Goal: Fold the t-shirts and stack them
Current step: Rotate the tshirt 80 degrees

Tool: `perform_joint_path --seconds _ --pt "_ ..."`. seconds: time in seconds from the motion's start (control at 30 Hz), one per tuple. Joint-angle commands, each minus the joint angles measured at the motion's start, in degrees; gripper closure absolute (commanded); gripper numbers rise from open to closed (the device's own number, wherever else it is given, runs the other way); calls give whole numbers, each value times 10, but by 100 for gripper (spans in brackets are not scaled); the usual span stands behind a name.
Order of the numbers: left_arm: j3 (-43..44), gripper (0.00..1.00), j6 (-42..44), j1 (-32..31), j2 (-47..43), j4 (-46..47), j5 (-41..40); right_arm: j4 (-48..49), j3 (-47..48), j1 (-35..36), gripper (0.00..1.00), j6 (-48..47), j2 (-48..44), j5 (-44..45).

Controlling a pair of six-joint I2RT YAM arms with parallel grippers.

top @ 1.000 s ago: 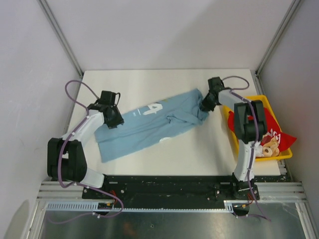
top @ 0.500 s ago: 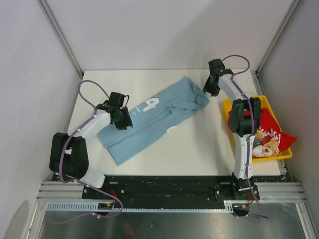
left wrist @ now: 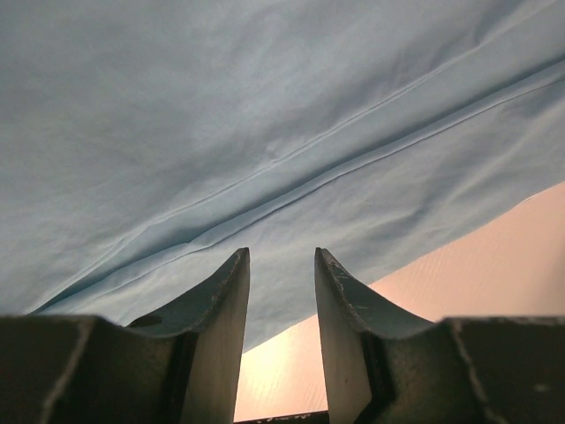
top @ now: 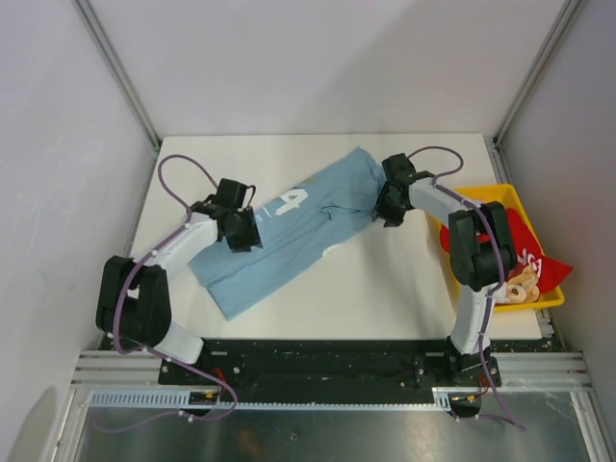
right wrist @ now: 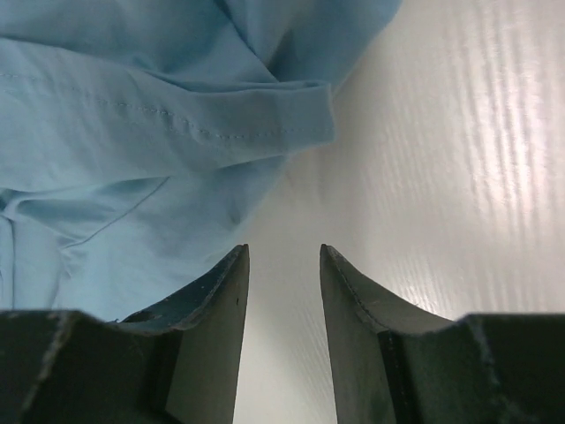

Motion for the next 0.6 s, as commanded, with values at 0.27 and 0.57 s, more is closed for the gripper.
perform_joint_path --seconds 0.27,0.57 --pt "-22 60 8 -5 -34 8 5 106 -8 11 59 59 49 3" --pt "-27 60 11 -5 -37 7 11 115 -11 -19 70 59 66 13"
